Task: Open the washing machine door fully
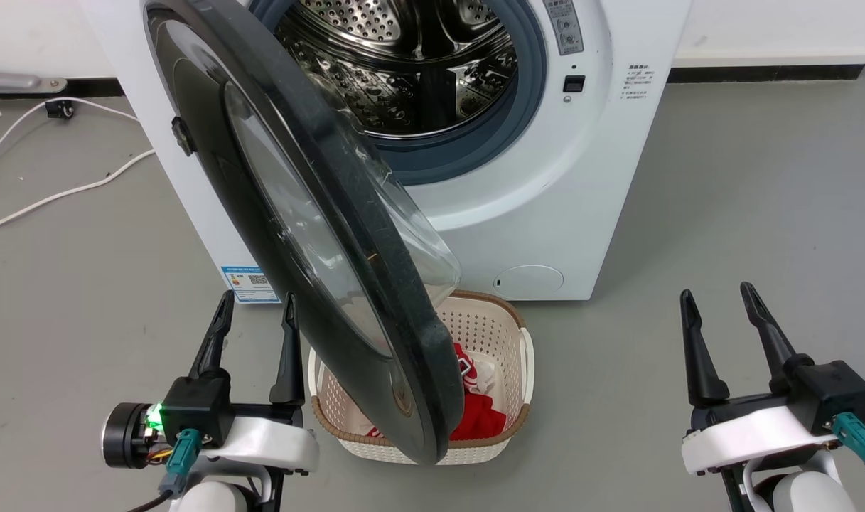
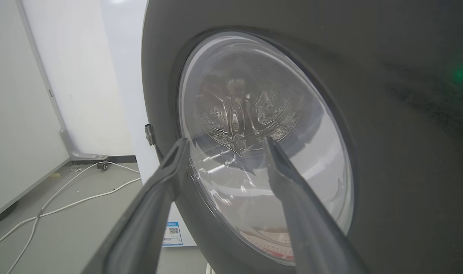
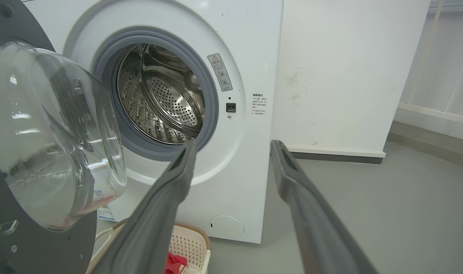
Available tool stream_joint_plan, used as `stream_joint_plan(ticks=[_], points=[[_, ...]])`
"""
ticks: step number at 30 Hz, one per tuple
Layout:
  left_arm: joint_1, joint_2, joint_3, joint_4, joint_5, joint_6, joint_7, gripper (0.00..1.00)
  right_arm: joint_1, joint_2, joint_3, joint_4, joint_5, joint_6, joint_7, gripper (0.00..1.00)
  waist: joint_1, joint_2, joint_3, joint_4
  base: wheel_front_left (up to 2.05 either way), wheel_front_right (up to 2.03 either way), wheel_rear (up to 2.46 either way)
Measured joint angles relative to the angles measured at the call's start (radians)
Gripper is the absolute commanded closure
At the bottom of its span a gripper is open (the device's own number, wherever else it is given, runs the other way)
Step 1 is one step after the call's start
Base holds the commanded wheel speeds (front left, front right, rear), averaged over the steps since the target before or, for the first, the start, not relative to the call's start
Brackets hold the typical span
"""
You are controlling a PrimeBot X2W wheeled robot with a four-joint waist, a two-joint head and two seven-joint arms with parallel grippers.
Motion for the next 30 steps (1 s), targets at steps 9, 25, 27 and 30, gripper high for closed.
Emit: stream_joint_plan(ticks=[9,25,27,30], points=[[-0.001,0.000,0.001,-0.011,0.000,-0.003,0.000,1.00,-0.010,0.000,-0.002,0.017,0.010,0.000,-0.002,0.00,0.0000,0.0000,0.010,0.001,0.00,0.00,0.00],[-0.065,0.000,0.026,-0.372,0.019,-0.003,0.000,1.00,-0.026,0.000,0.001,0.033,0.024,0.000,-0.006,0.00,0.0000,0.0000,0.022,-0.001,0.00,0.00,0.00],[-0.078,0.000,0.024,-0.441,0.032,0.001,0.000,1.00,-0.027,0.000,0.002,0.035,0.025,0.000,-0.006,0.00,0.0000,0.0000,0.023,-0.002,0.00,0.00,0.00],[-0.094,0.000,0.024,-0.537,0.041,0.005,0.000,1.00,-0.030,0.000,0.002,0.036,0.026,0.000,-0.006,0.00,0.0000,0.0000,0.026,-0.004,0.00,0.00,0.00]])
